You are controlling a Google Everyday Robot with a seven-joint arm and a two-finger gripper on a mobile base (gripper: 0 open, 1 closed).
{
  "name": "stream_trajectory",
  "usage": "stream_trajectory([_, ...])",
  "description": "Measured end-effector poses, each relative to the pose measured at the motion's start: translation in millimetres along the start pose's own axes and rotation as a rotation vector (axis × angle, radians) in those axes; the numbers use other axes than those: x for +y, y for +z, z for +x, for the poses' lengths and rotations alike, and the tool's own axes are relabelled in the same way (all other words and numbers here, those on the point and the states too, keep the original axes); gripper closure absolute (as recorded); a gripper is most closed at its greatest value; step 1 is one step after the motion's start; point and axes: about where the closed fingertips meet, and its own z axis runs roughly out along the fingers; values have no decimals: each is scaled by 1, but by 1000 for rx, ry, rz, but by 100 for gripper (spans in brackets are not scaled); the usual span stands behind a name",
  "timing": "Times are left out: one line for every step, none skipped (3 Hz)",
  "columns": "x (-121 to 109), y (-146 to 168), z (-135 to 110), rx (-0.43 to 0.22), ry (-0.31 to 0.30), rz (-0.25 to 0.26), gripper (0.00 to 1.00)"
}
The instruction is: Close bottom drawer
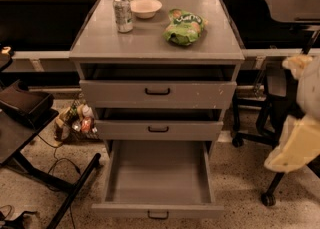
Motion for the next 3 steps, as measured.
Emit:
stream_trajectory([29,47,22,62,38,35,0])
stream_trajectory([69,135,76,172,77,-44,0])
stream_trajectory([126,229,147,287,114,-197,0])
